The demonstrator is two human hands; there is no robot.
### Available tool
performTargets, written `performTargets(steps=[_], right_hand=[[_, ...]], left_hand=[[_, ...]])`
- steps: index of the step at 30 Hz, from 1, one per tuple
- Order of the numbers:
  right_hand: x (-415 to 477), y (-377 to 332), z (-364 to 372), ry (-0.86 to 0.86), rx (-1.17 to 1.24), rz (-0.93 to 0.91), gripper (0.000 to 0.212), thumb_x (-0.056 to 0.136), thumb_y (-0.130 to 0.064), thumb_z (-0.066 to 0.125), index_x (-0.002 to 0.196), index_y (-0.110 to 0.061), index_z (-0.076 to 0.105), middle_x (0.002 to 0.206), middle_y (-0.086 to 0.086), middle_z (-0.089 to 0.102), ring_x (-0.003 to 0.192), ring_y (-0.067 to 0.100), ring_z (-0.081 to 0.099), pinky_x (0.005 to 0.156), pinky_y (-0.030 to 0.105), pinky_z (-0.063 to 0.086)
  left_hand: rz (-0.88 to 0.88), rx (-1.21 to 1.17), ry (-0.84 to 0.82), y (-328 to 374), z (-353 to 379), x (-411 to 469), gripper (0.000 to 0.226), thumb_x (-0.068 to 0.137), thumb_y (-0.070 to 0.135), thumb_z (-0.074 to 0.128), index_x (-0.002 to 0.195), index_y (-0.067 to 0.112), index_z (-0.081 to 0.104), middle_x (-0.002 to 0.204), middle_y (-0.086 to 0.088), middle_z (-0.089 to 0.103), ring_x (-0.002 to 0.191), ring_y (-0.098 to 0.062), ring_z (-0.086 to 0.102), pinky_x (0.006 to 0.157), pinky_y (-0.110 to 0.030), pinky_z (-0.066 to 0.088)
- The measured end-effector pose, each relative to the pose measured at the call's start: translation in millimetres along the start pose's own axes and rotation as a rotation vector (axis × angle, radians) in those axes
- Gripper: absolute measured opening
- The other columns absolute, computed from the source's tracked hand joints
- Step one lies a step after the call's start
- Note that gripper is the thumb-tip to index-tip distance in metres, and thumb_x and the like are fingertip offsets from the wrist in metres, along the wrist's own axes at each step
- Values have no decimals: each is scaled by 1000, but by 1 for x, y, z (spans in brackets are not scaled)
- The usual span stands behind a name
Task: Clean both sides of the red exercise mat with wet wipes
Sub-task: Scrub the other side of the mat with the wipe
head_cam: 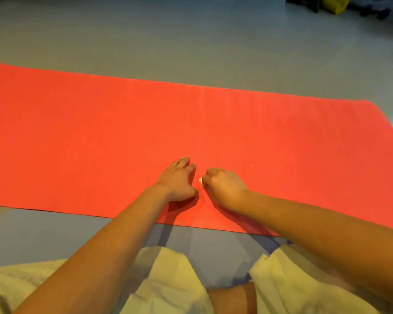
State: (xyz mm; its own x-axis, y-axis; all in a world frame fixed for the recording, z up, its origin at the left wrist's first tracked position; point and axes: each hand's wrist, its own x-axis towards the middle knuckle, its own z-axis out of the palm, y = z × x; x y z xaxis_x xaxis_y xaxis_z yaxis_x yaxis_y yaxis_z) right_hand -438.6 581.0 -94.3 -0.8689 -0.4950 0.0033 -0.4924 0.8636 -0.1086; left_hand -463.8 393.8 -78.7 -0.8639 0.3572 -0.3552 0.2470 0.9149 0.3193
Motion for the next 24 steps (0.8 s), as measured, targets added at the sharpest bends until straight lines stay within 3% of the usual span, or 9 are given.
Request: performTargets(steps=[3,5,13,18,22,24], right_hand=[[24,11,-3,6,72,182,17,86,-15,56,95,-19,71,97,6,66,93,34,65,69,38,48],[20,7,-4,-6,109,199,19,85,-15,55,96,-19,70,100,7,67,94,35,65,70,37,49],[-84,-27,-5,-181,172,-161,16,84,-15,53,91,-18,67,93,3,64,85,28,61,66,39,50],[-56,-10,-7,-141,212,-119,18,82,-18,56,92,-22,70,94,2,66,88,30,62,66,39,50],[-35,-8,-8,-74,184,6,15,87,-20,56,93,-21,70,98,5,66,92,33,63,69,40,51],[-44,-13,-6,-94,149,-41,15,87,-18,55,93,-18,68,98,7,65,92,34,62,69,41,50]], left_hand=[[6,70,-84,3,1,-12,116,73,53,82,166,20,20,175,-9,1,161,-25,5,128,-34,13],[5,94,-124,3,0,-16,125,69,58,86,166,20,17,175,-9,-2,161,-25,2,129,-35,13],[-20,125,-191,7,-2,-15,152,52,70,93,167,19,7,174,-7,-9,161,-27,-6,130,-40,11],[-39,247,-156,27,-3,-17,144,49,65,96,160,13,21,169,-13,13,156,-35,12,127,-41,22],[-61,313,-168,37,-17,-12,127,49,65,96,150,16,37,151,-9,38,140,-34,40,115,-42,40],[-63,325,-148,38,-24,-7,116,54,61,96,147,17,43,146,-9,43,135,-34,45,108,-42,44]])
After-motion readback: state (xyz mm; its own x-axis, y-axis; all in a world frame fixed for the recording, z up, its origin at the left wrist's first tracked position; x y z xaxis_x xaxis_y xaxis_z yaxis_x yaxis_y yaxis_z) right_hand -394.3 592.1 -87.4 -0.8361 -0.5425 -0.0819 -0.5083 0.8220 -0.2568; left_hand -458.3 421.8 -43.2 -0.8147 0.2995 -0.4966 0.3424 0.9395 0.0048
